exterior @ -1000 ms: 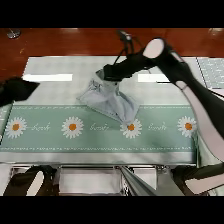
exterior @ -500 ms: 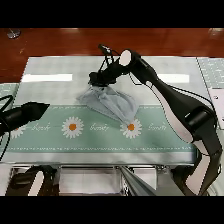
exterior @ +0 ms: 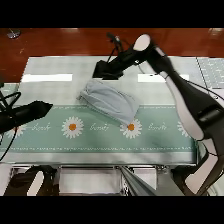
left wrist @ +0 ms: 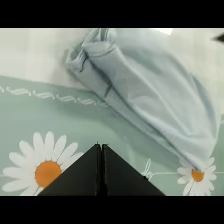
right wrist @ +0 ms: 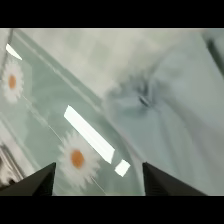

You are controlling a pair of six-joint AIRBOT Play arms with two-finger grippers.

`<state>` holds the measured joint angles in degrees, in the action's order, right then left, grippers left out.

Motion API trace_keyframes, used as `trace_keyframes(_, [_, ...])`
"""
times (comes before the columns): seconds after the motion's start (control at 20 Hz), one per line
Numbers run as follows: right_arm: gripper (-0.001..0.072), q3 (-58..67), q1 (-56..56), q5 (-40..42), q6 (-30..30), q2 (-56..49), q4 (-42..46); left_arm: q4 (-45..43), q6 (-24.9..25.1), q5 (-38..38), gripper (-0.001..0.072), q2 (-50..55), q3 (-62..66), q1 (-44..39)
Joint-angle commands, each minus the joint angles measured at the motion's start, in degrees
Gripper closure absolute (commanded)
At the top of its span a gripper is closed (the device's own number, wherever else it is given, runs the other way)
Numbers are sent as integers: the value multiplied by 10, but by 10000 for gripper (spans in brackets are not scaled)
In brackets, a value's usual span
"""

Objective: Fold the shirts.

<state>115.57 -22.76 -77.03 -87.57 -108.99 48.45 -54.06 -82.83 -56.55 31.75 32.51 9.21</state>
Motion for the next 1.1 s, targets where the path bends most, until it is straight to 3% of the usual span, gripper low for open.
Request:
trace_keyframes(0.0, [91, -52, 65, -123, 0, 130, 254, 0, 8, 3, 684, 29, -42, 1])
trace_keyframes(0.1, [91, -209, 116, -26, -45, 270, 348, 1, 7, 6, 684, 28, -71, 0])
trace_keyframes(0.2, [91, -444, 165, 126, -132, 429, 377, 1, 8, 9, 684, 29, -92, 0])
trace_keyframes(0.3, [91, -685, 193, 276, -240, 562, 332, 2, 7, 9, 684, 29, -102, 0])
trace_keyframes(0.4, [91, -863, 194, 400, -272, 623, 182, 21, 12, 16, 684, 29, -104, 0])
trace_keyframes(0.5, [91, -939, 167, 460, -228, 613, 38, 53, 19, 26, 684, 29, -104, 0])
trace_keyframes(0.7, [91, -907, 111, 459, -115, 501, -101, 75, 19, 30, 684, 29, -104, 0])
trace_keyframes(0.8, [91, -870, 112, 421, 5, 437, -197, 77, 18, 30, 684, 29, -104, 0])
trace_keyframes(0.9, [91, -824, 111, 377, 52, 373, -225, 79, 18, 31, 684, 29, -104, 0])
trace_keyframes(1.05, [91, -764, 106, 337, 69, 285, -227, 78, 18, 32, 684, 29, -104, 0])
